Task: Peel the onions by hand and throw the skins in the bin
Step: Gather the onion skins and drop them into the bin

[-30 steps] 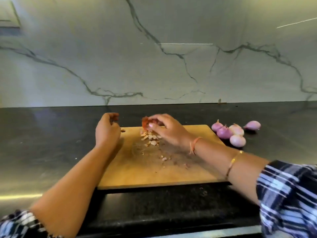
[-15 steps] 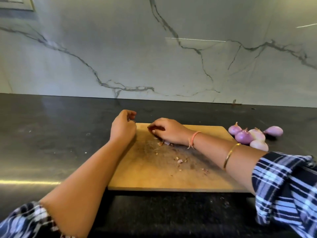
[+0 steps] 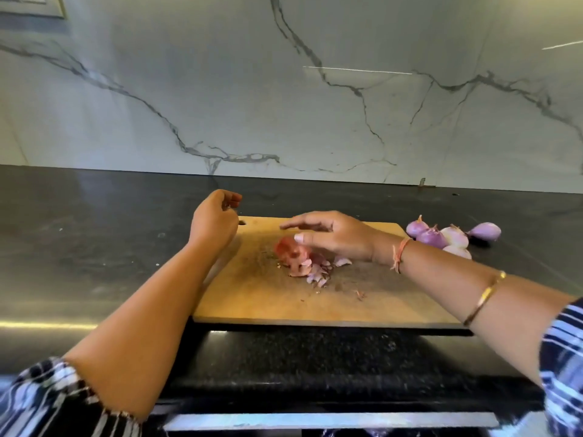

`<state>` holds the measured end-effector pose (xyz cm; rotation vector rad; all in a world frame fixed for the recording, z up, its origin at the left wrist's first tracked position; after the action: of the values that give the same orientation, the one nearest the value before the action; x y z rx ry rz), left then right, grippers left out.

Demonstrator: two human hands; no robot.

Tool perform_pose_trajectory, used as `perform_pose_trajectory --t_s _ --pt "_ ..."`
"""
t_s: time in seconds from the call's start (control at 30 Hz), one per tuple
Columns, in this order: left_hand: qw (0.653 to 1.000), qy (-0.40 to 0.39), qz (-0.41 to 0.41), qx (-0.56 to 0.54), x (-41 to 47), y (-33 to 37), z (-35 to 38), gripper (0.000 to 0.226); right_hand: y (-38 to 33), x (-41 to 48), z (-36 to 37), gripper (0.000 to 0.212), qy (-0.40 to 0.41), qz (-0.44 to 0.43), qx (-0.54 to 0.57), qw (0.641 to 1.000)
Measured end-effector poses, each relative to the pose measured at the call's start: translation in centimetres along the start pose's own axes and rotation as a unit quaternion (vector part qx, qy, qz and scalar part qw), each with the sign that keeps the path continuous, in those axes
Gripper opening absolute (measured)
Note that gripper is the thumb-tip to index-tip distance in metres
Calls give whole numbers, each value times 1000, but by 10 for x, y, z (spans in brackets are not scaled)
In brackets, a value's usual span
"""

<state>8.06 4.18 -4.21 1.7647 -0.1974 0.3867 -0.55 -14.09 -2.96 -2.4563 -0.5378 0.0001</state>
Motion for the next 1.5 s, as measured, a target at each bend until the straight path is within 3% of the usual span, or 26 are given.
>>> perform_pose_trajectory --t_s 0.1,0.23,0.3,0.47,0.53,0.63,0.73,0.83,0.9,1.0,1.13,1.23,1.33,1.5 --pt "1000 -11 -13 3 -6 -3 2 30 22 22 -6 34 35 48 -22 998" --pt "999 -34 -13 37 -13 -9 9 37 36 46 10 41 8 115 -58 992" --pt "998 -46 -8 50 -13 -10 12 37 36 49 17 31 -11 117 -74 990" --pt "997 -56 -13 57 -10 -13 14 37 19 34 18 47 -35 90 -6 995" --pt "997 -56 -11 59 -9 -12 14 37 26 13 20 58 -65 96 24 993" --pt "997 -54 -13 59 -10 -10 13 38 48 -13 16 93 -82 114 -75 987" --pt "997 -57 -11 58 -13 -5 14 38 38 -15 10 55 -33 76 -28 996" --pt "997 -64 6 46 -16 6 12 35 36 -23 1 42 12 65 -38 997" --pt "998 -52 3 18 -19 12 7 34 38 -30 -3 43 32 78 -13 996" --pt "999 -35 -5 -6 -25 16 -2 34 25 -41 5 50 4 88 -68 994" --pt "999 -29 -19 -8 -33 14 -10 35 1 -40 27 59 -22 47 -49 997" --pt "1000 -19 -22 -12 -41 14 -15 34 -15 -38 29 61 13 -1 -115 993" --pt "1000 -4 -13 -7 -47 16 -17 32 -26 -31 39 61 -3 -24 -164 986" --pt "999 22 -3 -27 -56 22 -20 30 -28 -26 44 38 30 -29 -286 957"
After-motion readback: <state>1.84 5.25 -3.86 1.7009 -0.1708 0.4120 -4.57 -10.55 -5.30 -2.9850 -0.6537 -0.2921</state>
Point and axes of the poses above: each hand's wrist, its own x-axis towards the middle knuckle, its own z-axis out of the palm, y = z × x, the point moved 6 cm from there along x, towards the middle knuckle, and after that the axes turned 11 degrees about -x, right-handed, at the moved point
